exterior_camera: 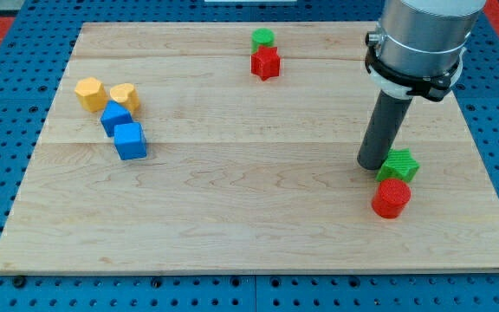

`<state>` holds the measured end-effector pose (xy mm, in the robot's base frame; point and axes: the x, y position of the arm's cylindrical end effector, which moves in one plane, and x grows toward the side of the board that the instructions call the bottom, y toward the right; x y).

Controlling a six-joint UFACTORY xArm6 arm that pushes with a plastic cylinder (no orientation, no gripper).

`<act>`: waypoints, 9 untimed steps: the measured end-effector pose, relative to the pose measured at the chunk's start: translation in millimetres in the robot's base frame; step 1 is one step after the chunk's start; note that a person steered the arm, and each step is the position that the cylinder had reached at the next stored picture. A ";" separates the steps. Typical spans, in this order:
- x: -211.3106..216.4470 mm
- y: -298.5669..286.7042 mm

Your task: Move the red star closer to the green star

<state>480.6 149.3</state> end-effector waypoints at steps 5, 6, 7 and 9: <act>-216.1 -134.8; -184.3 -31.6; -124.6 -23.8; -213.4 -34.1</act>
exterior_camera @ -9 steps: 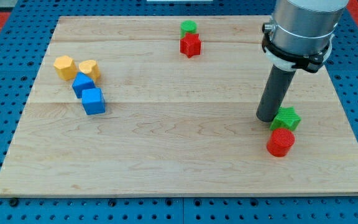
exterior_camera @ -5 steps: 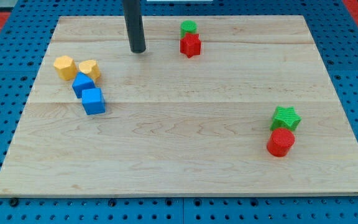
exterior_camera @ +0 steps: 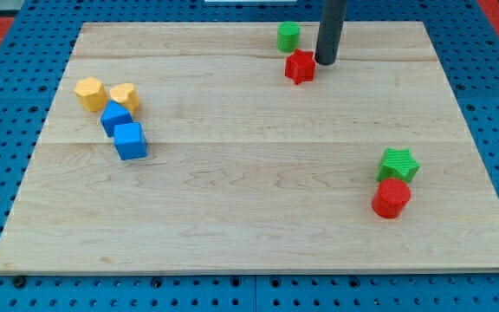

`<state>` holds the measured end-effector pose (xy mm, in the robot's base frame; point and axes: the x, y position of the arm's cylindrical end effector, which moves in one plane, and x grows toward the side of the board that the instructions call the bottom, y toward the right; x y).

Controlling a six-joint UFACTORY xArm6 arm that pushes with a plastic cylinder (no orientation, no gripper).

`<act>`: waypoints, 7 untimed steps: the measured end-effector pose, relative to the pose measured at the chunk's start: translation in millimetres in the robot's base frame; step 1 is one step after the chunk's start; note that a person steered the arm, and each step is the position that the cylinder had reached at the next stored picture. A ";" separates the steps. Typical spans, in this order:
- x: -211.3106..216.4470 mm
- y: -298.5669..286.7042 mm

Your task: Move the red star closer to the green star

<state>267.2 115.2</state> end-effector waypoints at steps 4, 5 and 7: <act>71.7 -117.1; 114.1 -57.3; 140.1 7.3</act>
